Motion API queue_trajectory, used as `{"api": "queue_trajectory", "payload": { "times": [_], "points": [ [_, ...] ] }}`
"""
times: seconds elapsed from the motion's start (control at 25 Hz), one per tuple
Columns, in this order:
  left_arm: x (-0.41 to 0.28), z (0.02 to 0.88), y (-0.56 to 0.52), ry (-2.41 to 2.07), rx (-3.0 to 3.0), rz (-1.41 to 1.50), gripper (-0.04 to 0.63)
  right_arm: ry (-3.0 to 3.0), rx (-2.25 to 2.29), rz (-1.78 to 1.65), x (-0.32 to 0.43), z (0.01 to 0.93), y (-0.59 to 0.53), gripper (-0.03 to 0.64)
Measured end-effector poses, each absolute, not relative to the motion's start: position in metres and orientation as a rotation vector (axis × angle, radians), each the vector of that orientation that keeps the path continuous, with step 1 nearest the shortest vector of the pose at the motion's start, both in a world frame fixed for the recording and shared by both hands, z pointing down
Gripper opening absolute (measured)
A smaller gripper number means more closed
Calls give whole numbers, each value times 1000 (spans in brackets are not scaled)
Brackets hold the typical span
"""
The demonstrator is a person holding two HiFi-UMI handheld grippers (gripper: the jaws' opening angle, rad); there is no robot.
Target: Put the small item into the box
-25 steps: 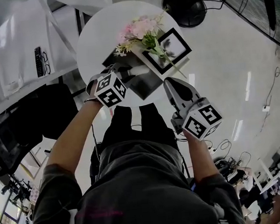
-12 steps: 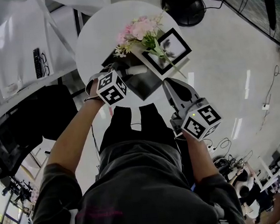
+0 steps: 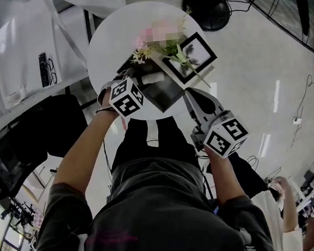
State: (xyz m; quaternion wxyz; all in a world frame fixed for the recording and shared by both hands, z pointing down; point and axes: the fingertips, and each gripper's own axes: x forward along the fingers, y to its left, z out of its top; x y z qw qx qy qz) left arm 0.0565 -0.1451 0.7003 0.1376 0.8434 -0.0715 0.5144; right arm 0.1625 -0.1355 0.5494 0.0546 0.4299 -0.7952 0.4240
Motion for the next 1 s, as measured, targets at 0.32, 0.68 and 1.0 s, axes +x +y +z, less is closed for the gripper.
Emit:
{"api": "queue_trajectory", "payload": {
  "times": [0.32,0.68,1.0],
  "points": [
    [56,662,-154,-284,2512,1383,179,-2444,1299,1250,148,535,-140,21],
    [45,592,-164,-442,2601,1172,149,-2481,1326,1173,133,504,-140,21],
    [29,531,-162,-530,2666,973,117,-2501,1367,1105,120,476,-136,21]
  ]
}}
